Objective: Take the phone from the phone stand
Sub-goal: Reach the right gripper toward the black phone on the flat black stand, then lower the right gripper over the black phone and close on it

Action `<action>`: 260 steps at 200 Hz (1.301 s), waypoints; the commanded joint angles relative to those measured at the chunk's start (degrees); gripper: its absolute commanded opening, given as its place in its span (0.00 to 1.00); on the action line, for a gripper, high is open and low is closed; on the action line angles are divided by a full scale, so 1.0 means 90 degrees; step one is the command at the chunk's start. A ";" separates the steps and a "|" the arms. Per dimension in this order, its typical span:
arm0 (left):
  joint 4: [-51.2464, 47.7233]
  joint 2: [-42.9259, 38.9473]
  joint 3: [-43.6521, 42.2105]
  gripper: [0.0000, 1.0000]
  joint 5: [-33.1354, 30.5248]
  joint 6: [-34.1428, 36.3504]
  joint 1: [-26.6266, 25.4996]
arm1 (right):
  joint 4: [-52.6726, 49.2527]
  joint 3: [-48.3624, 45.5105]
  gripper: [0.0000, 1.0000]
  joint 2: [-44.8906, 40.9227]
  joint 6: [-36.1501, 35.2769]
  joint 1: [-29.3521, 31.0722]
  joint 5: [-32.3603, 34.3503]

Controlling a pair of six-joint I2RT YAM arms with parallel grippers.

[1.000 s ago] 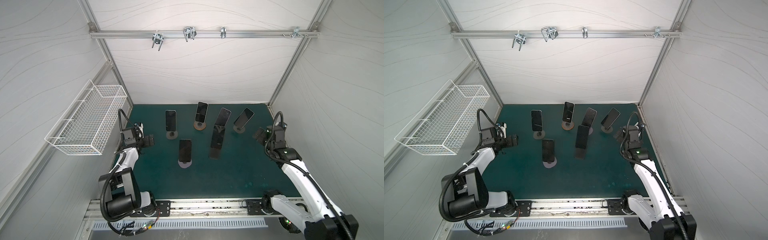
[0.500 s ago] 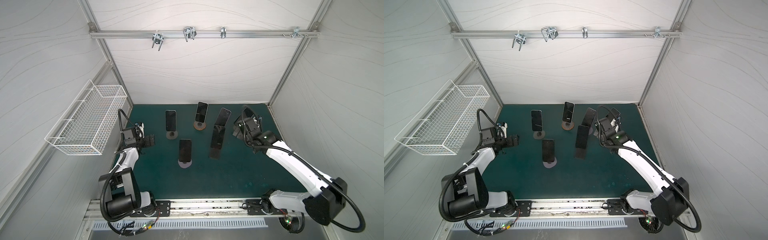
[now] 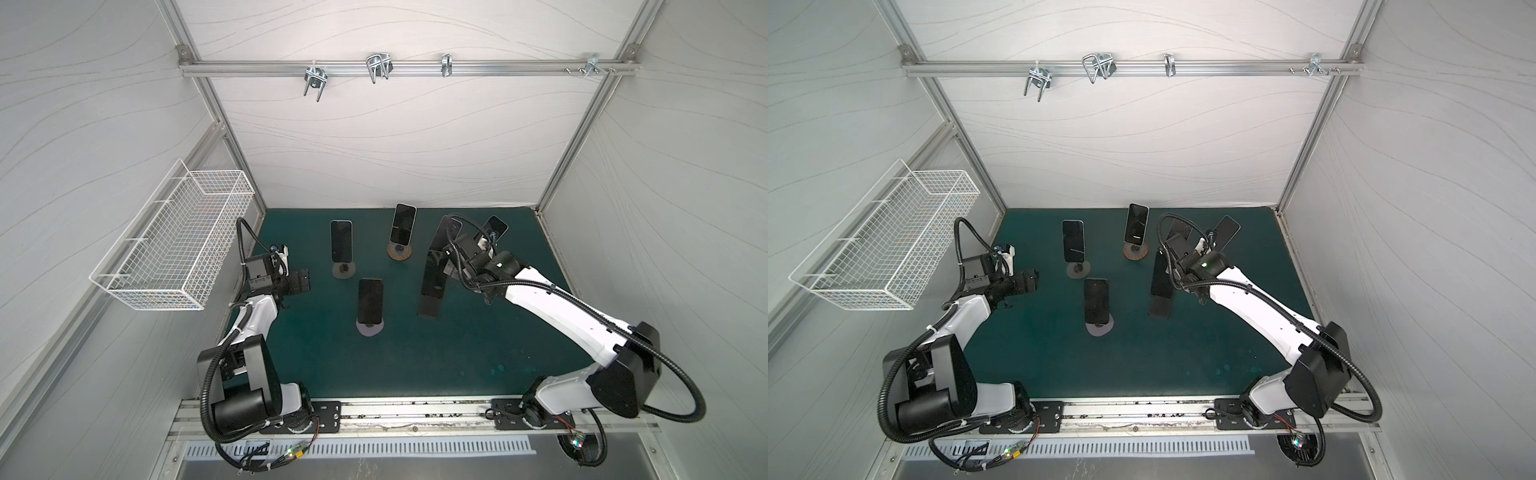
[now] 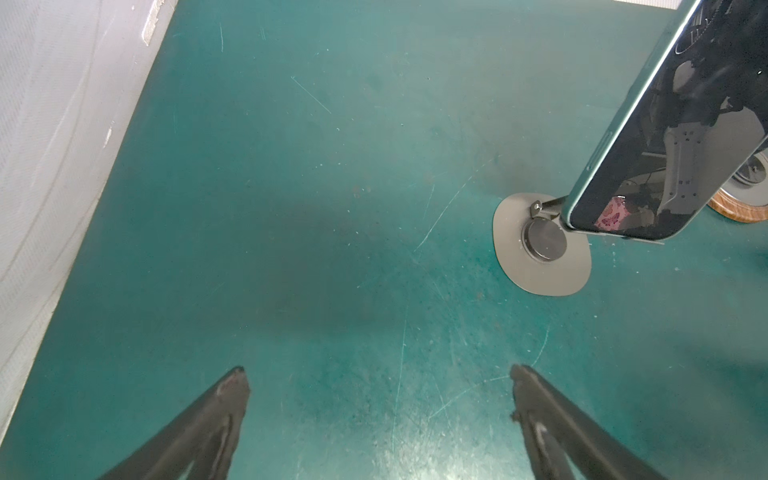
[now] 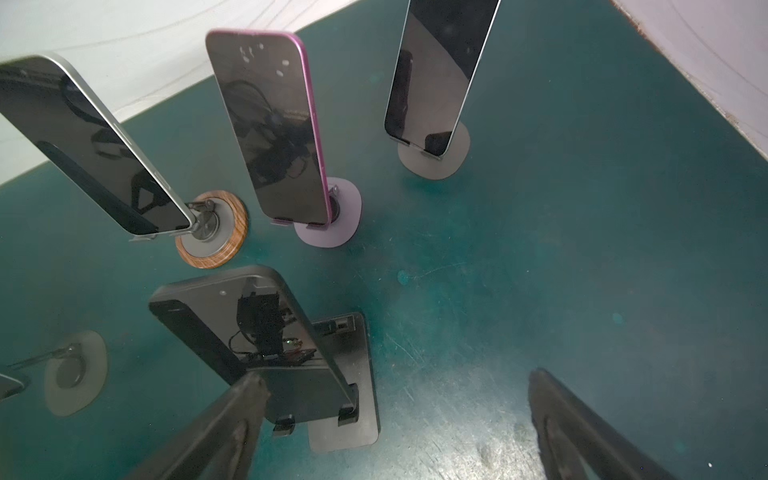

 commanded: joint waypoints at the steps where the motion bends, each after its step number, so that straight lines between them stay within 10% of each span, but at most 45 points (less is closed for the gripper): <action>1: 0.0220 0.0046 0.0072 1.00 0.0073 0.0126 0.0045 | 0.0052 0.0262 0.99 0.0309 -0.0069 0.0193 -0.0143; 260: 0.0348 -0.0122 -0.0079 1.00 0.0111 0.0147 0.0043 | 0.0703 0.1055 0.89 0.2309 -0.1327 0.0308 -0.1128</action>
